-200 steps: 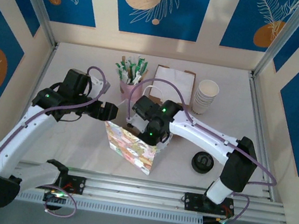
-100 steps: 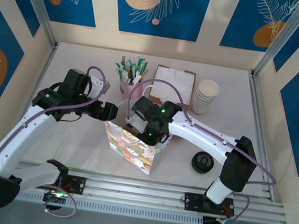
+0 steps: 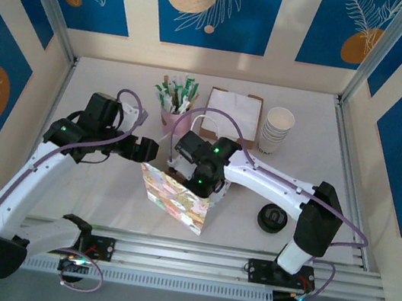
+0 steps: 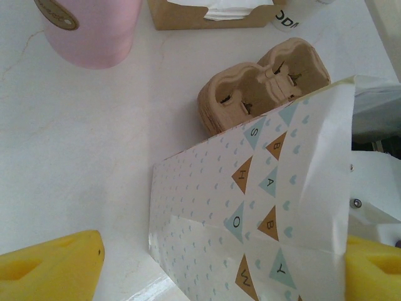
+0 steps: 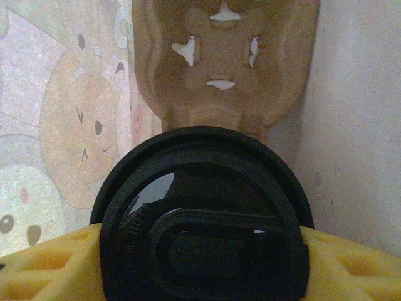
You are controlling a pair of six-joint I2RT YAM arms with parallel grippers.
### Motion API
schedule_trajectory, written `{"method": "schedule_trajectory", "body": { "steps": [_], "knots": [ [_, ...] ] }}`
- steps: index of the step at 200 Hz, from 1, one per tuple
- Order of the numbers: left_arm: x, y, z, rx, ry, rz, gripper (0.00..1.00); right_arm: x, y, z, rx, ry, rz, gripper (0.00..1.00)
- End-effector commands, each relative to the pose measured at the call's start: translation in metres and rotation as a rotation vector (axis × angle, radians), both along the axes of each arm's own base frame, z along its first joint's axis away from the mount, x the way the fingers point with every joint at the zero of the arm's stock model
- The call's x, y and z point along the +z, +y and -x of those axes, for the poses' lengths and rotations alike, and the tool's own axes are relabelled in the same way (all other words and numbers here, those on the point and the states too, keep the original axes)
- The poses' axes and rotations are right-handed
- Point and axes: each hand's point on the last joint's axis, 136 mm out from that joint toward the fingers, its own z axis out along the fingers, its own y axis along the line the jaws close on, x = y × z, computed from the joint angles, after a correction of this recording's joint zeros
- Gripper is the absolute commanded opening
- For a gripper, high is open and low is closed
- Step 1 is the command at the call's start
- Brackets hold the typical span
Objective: Pack the takeout coffee
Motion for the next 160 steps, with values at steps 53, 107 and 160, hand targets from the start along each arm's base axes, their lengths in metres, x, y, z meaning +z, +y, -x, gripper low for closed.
{"method": "schedule_trajectory", "body": {
  "steps": [53,107,160],
  "knots": [
    [0.007,0.000,0.002,0.004,-0.016,-0.003,0.84,-0.061,-0.030,0.039,-0.005,0.197,0.207,0.45],
    [0.007,0.000,0.002,0.006,-0.017,-0.004,0.84,-0.068,-0.031,0.041,-0.015,0.205,0.215,0.45],
    [0.005,0.001,0.002,0.008,-0.013,-0.007,0.84,-0.064,-0.021,0.041,-0.019,0.208,0.164,0.45]
  ]
}}
